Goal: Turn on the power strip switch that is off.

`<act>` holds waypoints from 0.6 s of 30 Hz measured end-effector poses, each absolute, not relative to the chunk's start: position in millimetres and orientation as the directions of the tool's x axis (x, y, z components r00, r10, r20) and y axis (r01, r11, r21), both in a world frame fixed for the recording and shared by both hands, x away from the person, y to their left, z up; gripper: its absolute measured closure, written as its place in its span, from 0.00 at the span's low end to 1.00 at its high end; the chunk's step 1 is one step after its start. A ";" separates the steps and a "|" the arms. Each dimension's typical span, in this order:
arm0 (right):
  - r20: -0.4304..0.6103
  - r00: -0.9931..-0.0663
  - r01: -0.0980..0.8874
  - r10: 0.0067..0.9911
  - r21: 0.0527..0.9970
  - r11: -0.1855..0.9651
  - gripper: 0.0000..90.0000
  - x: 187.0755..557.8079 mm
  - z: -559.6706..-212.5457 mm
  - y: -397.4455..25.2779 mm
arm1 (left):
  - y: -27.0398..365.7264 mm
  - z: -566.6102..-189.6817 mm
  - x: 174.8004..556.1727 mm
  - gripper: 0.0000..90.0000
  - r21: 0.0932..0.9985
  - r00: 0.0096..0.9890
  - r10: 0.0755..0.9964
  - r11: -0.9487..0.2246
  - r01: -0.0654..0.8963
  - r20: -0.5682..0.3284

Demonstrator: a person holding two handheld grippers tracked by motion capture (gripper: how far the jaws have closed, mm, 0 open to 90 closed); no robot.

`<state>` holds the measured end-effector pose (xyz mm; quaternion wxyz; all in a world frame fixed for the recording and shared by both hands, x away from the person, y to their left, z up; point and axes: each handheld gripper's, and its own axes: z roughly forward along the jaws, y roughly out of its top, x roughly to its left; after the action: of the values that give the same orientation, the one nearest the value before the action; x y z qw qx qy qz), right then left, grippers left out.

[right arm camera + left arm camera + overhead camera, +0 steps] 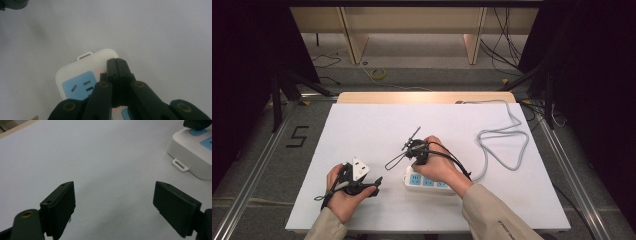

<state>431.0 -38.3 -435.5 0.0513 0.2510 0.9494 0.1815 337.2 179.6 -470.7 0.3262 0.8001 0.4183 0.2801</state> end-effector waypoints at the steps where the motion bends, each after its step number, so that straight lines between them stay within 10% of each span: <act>1: -0.002 -0.867 0.462 0.498 0.371 0.806 1.00 431.3 -435.6 -38.5 | 179.7 -470.7 337.2 0.20 0.756 0.493 0.852 -0.438 0.487 0.176; 18: 0.000 -0.862 0.468 0.508 0.387 0.794 1.00 429.6 -437.6 -40.4 | 179.8 -471.5 337.5 0.20 0.754 0.494 0.852 -0.438 0.489 0.174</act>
<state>429.6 -40.4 -437.6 0.0522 0.2579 0.9458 0.1904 337.5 179.8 -471.5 0.3253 0.8008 0.4186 0.2788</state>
